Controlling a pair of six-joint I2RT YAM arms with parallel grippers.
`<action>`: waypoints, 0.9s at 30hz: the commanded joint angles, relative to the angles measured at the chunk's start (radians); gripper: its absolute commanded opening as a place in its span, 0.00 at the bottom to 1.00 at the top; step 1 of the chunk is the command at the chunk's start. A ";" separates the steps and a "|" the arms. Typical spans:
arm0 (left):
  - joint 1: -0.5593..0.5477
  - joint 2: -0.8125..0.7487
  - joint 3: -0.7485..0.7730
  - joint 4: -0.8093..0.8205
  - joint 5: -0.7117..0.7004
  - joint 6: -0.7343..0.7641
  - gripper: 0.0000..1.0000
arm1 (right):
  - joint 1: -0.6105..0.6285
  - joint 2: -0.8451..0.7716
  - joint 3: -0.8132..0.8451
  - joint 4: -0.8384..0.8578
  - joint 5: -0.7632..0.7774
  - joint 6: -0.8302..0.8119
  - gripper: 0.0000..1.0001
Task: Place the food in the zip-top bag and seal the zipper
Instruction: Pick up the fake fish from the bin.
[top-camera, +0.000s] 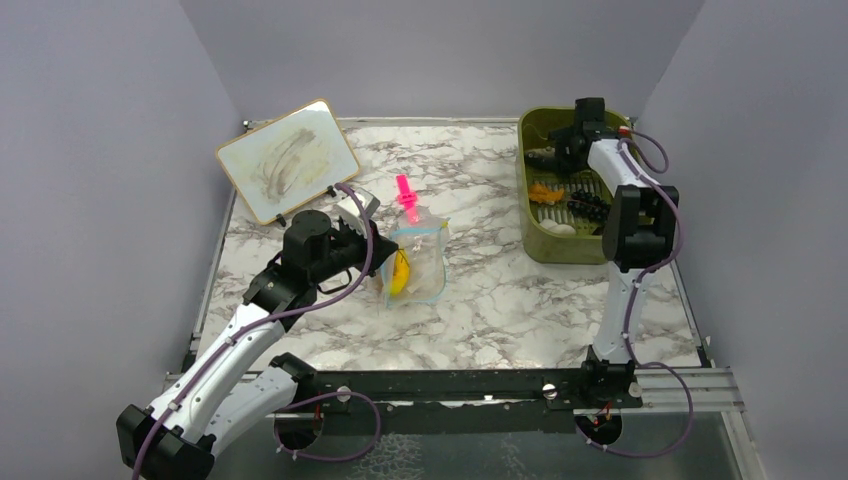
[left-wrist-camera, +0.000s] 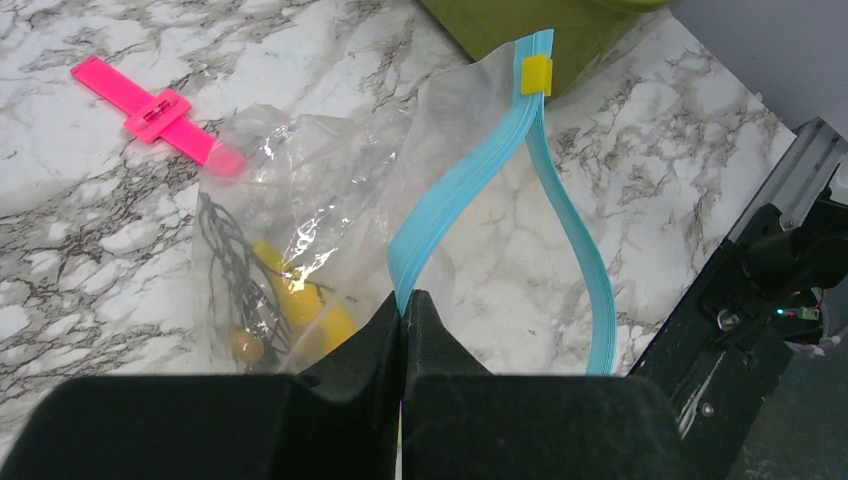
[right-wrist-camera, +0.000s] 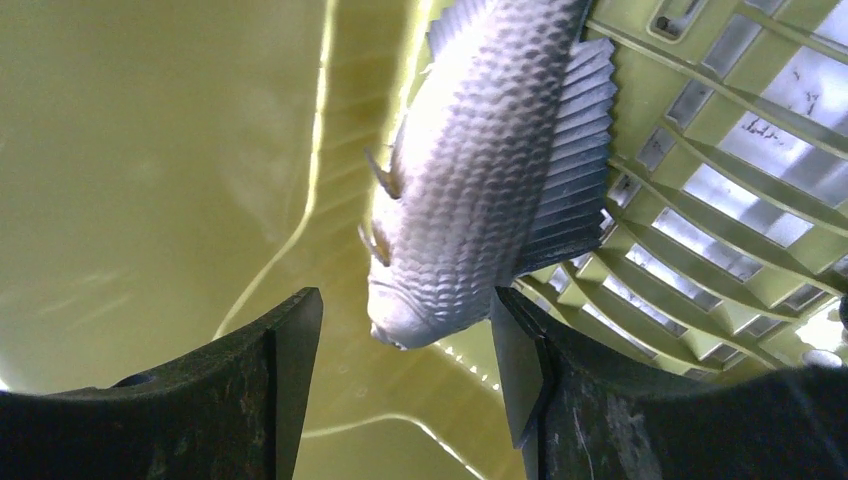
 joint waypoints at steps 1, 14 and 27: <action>0.000 -0.018 -0.009 0.013 -0.007 -0.002 0.00 | -0.006 0.045 0.051 -0.107 0.012 0.068 0.64; 0.000 -0.016 -0.009 0.015 -0.004 -0.002 0.00 | -0.006 0.178 0.157 -0.231 0.033 0.116 0.64; -0.001 -0.016 -0.009 0.015 -0.004 -0.004 0.00 | -0.006 0.172 0.118 -0.105 0.029 0.063 0.45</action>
